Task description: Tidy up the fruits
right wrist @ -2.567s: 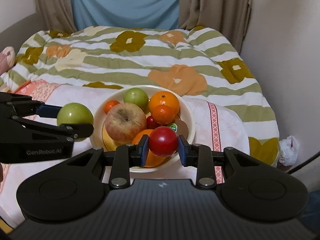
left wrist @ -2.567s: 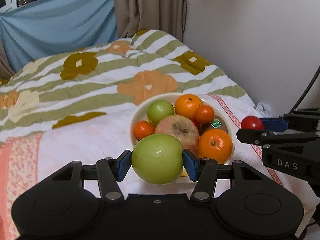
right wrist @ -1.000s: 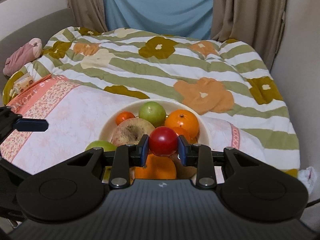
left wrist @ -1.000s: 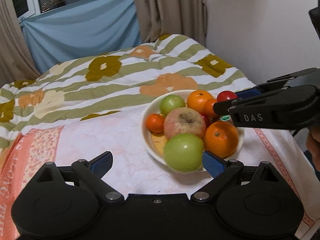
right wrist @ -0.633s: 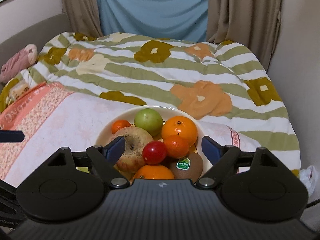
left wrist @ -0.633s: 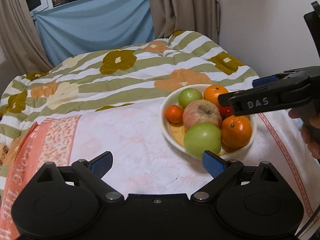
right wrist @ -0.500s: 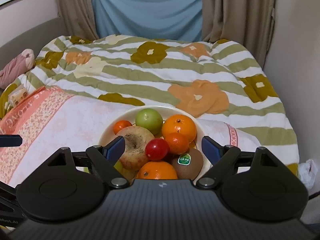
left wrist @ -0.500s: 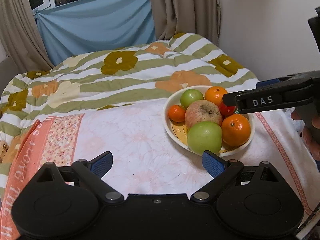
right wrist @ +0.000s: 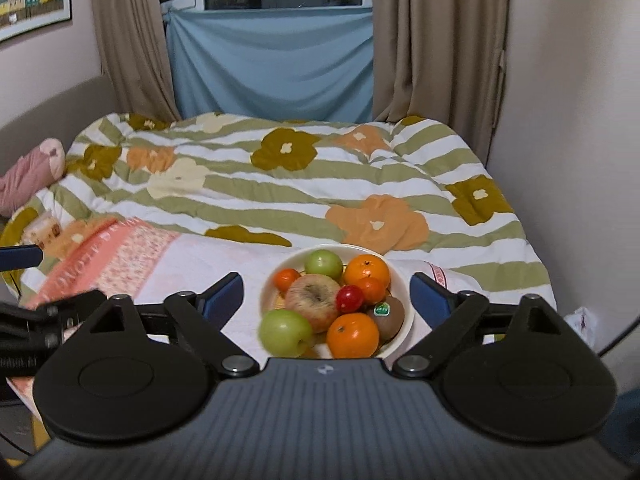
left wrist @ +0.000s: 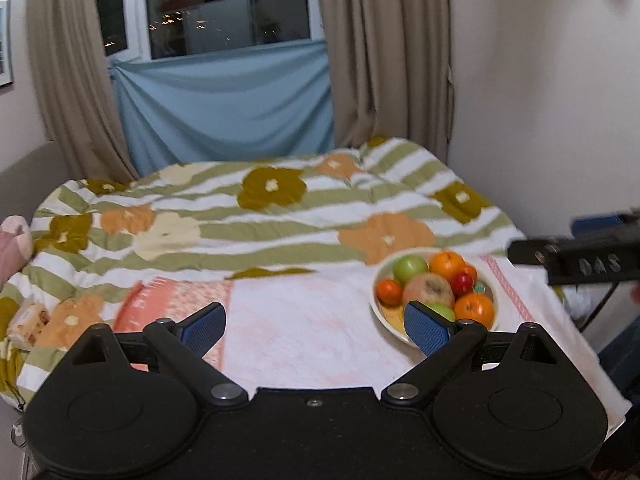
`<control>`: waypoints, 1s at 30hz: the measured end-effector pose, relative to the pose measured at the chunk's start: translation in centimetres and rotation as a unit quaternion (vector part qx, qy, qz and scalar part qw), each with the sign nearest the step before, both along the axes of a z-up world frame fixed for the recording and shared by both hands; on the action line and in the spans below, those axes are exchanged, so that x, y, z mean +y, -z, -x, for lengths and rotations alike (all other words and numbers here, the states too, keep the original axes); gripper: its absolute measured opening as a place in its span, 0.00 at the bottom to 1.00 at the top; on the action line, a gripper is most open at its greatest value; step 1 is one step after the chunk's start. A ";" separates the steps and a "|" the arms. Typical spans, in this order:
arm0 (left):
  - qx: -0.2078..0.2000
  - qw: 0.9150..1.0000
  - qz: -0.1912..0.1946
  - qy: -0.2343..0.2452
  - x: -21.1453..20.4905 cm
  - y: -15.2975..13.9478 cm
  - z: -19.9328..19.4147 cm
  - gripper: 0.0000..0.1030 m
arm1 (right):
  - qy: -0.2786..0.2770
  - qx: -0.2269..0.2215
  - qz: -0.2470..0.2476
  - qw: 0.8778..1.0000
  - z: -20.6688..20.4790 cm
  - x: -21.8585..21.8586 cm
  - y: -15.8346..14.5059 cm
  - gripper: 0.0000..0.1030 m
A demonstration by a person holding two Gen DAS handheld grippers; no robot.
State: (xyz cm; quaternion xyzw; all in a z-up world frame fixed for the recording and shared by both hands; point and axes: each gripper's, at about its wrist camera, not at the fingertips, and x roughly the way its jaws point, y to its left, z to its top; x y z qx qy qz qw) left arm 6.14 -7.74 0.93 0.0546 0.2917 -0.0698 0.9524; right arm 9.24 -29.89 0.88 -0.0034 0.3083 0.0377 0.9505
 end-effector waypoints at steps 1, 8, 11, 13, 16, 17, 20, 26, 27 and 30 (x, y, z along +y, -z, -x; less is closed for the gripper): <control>-0.004 1.000 0.006 -0.003 0.6 -0.6 0.4 0.95 | 0.002 -0.003 0.000 1.000 0.9 0.3 -0.6 1.00; -0.024 0.999 0.005 -0.024 2.3 -3.0 3.2 1.00 | 0.026 -0.024 0.034 0.999 5.8 1.9 -3.1 1.00; -0.021 0.999 0.006 -0.035 2.9 -3.1 4.0 1.00 | 0.031 -0.021 0.020 0.999 7.2 1.8 -3.5 1.00; -0.020 0.999 0.008 -0.038 3.1 -3.1 4.6 1.00 | 0.038 -0.016 0.012 0.999 8.0 1.6 -3.5 1.00; -0.015 0.999 0.009 -0.040 3.2 -3.1 5.4 1.00 | 0.049 -0.009 0.011 0.999 8.9 1.5 -3.3 1.00; -0.011 0.999 0.008 -0.039 3.2 -3.0 5.5 1.00 | 0.049 -0.008 0.011 0.999 9.0 1.6 -3.3 1.00; -0.008 0.999 0.006 -0.041 3.3 -2.9 5.8 1.00 | 0.051 -0.008 0.011 0.999 9.6 1.7 -3.2 1.00; -0.006 0.999 0.007 -0.040 3.3 -2.8 6.1 1.00 | 0.055 -0.007 0.010 0.998 10.0 1.7 -3.1 1.00; -0.006 0.999 0.008 -0.039 3.4 -2.8 6.1 1.00 | 0.055 -0.006 0.009 0.998 10.0 1.8 -3.1 1.00; -0.003 0.999 0.012 -0.041 3.8 -2.8 6.1 1.00 | 0.055 -0.003 0.008 0.998 9.9 1.8 -3.0 1.00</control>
